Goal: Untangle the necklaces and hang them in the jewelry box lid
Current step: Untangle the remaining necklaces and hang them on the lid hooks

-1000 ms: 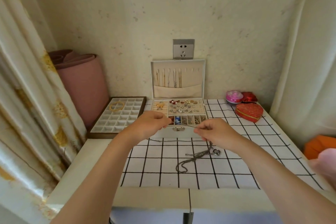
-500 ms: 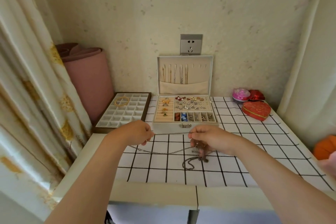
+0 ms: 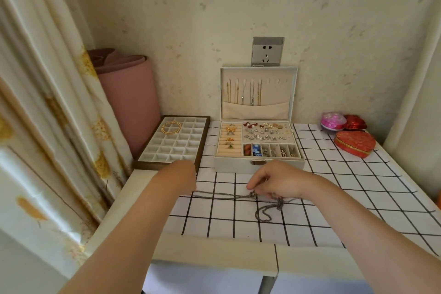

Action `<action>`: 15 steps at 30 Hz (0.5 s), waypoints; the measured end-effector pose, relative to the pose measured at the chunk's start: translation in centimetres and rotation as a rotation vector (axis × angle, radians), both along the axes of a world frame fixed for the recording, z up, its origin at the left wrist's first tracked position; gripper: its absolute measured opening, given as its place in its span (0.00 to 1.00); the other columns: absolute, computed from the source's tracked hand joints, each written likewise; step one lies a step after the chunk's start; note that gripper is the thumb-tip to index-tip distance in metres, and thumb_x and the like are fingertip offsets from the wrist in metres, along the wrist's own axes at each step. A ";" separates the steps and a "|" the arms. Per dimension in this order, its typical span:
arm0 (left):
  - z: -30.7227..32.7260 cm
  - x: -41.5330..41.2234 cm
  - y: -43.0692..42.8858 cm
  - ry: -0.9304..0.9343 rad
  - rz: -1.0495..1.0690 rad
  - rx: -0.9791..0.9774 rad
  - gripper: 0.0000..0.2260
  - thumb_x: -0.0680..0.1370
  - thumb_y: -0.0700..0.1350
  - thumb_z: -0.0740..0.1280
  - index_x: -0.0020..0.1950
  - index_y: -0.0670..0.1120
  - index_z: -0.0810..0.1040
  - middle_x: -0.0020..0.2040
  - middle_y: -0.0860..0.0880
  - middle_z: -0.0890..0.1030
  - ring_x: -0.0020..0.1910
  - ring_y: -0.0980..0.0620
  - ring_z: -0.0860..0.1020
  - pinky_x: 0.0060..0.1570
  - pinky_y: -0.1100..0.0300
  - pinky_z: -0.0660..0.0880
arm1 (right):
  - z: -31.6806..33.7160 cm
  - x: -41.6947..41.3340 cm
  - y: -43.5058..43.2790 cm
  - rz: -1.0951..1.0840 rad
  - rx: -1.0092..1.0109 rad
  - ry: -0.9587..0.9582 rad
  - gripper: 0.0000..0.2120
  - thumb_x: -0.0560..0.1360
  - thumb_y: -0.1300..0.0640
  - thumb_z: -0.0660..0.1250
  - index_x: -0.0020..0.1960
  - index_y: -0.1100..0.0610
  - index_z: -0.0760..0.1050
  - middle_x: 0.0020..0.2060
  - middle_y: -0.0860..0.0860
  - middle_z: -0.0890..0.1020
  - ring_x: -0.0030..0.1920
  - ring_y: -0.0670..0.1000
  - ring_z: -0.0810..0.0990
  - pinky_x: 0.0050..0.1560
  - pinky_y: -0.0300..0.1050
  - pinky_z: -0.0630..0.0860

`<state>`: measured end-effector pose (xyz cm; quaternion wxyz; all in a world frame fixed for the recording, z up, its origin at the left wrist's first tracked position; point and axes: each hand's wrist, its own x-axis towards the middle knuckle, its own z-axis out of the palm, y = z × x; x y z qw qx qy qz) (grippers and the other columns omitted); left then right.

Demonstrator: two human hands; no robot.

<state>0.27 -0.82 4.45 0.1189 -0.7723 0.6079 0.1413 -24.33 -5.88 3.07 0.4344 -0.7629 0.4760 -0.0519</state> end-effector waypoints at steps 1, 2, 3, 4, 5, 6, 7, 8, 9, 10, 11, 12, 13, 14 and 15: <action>0.2 -0.3 0.2 0.019 -0.039 -0.076 0.07 0.79 0.41 0.64 0.56 0.46 0.77 0.52 0.48 0.79 0.51 0.50 0.79 0.45 0.60 0.76 | 0.3 0.1 0.1 0.004 -0.008 -0.036 0.09 0.75 0.63 0.72 0.50 0.51 0.85 0.40 0.53 0.86 0.33 0.43 0.79 0.34 0.33 0.73; 0.3 -0.6 0.5 0.071 -0.061 -0.152 0.12 0.79 0.40 0.64 0.63 0.47 0.77 0.58 0.48 0.78 0.56 0.49 0.78 0.50 0.60 0.76 | 0.6 0.3 0.1 0.008 -0.014 -0.080 0.09 0.75 0.63 0.72 0.50 0.51 0.85 0.40 0.51 0.85 0.33 0.44 0.79 0.33 0.32 0.72; 0.5 -1.1 1.0 0.155 -0.080 -0.221 0.15 0.80 0.40 0.64 0.66 0.49 0.75 0.63 0.49 0.77 0.59 0.49 0.77 0.53 0.59 0.75 | 0.9 0.4 0.2 0.008 -0.007 -0.129 0.10 0.75 0.64 0.71 0.51 0.52 0.85 0.40 0.50 0.84 0.34 0.44 0.79 0.32 0.33 0.72; 0.6 -1.7 1.4 0.258 -0.111 -0.272 0.17 0.80 0.40 0.65 0.68 0.51 0.75 0.65 0.50 0.76 0.60 0.50 0.76 0.56 0.59 0.74 | 1.1 0.5 0.3 0.005 0.010 -0.177 0.10 0.75 0.64 0.71 0.51 0.52 0.85 0.40 0.49 0.83 0.34 0.45 0.79 0.31 0.35 0.71; 0.8 -2.5 1.6 0.360 -0.149 -0.289 0.17 0.80 0.41 0.65 0.68 0.52 0.74 0.65 0.51 0.76 0.61 0.51 0.76 0.58 0.58 0.74 | 1.3 0.7 0.3 0.005 0.027 -0.217 0.10 0.75 0.65 0.71 0.51 0.51 0.85 0.40 0.48 0.83 0.35 0.45 0.79 0.31 0.37 0.70; 0.9 -3.4 1.8 0.446 -0.201 -0.286 0.18 0.80 0.40 0.65 0.69 0.52 0.74 0.66 0.52 0.76 0.63 0.52 0.75 0.61 0.58 0.73 | 1.4 0.7 0.3 0.006 0.037 -0.249 0.11 0.75 0.65 0.71 0.50 0.50 0.85 0.40 0.48 0.83 0.35 0.46 0.79 0.31 0.39 0.70; 0.9 -4.2 1.9 0.538 -0.241 -0.266 0.19 0.80 0.39 0.64 0.69 0.53 0.74 0.66 0.52 0.77 0.64 0.53 0.75 0.63 0.57 0.73 | 1.5 0.8 0.3 0.006 0.038 -0.277 0.11 0.75 0.65 0.71 0.49 0.49 0.85 0.39 0.47 0.83 0.35 0.47 0.79 0.31 0.40 0.70; 1.0 -4.9 1.9 0.648 -0.244 -0.243 0.19 0.79 0.38 0.64 0.68 0.52 0.74 0.65 0.52 0.78 0.64 0.54 0.75 0.64 0.57 0.72 | 1.5 0.9 0.3 0.001 0.037 -0.310 0.11 0.75 0.65 0.70 0.49 0.49 0.84 0.39 0.47 0.83 0.35 0.47 0.79 0.31 0.41 0.70; 1.0 -5.4 1.8 0.765 -0.209 -0.218 0.18 0.78 0.37 0.64 0.67 0.52 0.76 0.62 0.51 0.80 0.62 0.54 0.77 0.63 0.57 0.74 | 1.5 0.9 0.3 -0.013 0.039 -0.344 0.11 0.75 0.66 0.70 0.49 0.50 0.84 0.38 0.47 0.83 0.35 0.47 0.79 0.31 0.41 0.70; 1.1 -5.6 1.7 0.875 -0.151 -0.192 0.17 0.78 0.38 0.65 0.65 0.51 0.77 0.58 0.49 0.83 0.58 0.54 0.80 0.61 0.57 0.75 | 1.5 0.9 0.3 -0.033 0.044 -0.375 0.11 0.75 0.66 0.70 0.50 0.52 0.84 0.37 0.47 0.82 0.35 0.48 0.79 0.31 0.42 0.70; 1.1 -5.6 1.6 0.959 -0.097 -0.163 0.16 0.77 0.38 0.66 0.64 0.50 0.77 0.52 0.48 0.85 0.53 0.55 0.82 0.58 0.58 0.76 | 1.5 0.8 0.3 -0.054 0.052 -0.400 0.11 0.76 0.67 0.69 0.51 0.53 0.84 0.37 0.48 0.82 0.34 0.48 0.79 0.31 0.42 0.71; 1.2 -5.5 1.5 0.992 -0.067 -0.143 0.15 0.77 0.39 0.68 0.62 0.49 0.78 0.48 0.46 0.86 0.47 0.55 0.83 0.55 0.59 0.76 | 1.5 0.7 0.3 -0.073 0.064 -0.419 0.10 0.76 0.67 0.69 0.52 0.54 0.83 0.36 0.48 0.82 0.34 0.48 0.79 0.31 0.43 0.71; 1.1 -5.3 1.4 0.981 -0.062 -0.132 0.12 0.77 0.40 0.69 0.60 0.48 0.80 0.47 0.45 0.86 0.43 0.56 0.82 0.52 0.60 0.76 | 1.5 0.6 0.3 -0.090 0.077 -0.434 0.10 0.77 0.67 0.68 0.52 0.55 0.83 0.35 0.48 0.82 0.33 0.49 0.79 0.31 0.43 0.72; 1.1 -5.1 1.4 0.960 -0.058 -0.130 0.09 0.77 0.41 0.69 0.57 0.47 0.81 0.45 0.46 0.86 0.39 0.57 0.81 0.48 0.60 0.77 | 1.5 0.6 0.3 -0.103 0.089 -0.442 0.10 0.77 0.68 0.68 0.52 0.56 0.83 0.35 0.49 0.82 0.33 0.49 0.80 0.30 0.44 0.74; 1.0 -4.9 1.4 0.942 -0.059 -0.131 0.07 0.78 0.42 0.68 0.54 0.46 0.82 0.44 0.48 0.85 0.37 0.57 0.81 0.44 0.61 0.77 | 1.5 0.5 0.4 -0.110 0.097 -0.439 0.09 0.77 0.67 0.68 0.53 0.57 0.83 0.35 0.49 0.83 0.34 0.50 0.81 0.30 0.44 0.75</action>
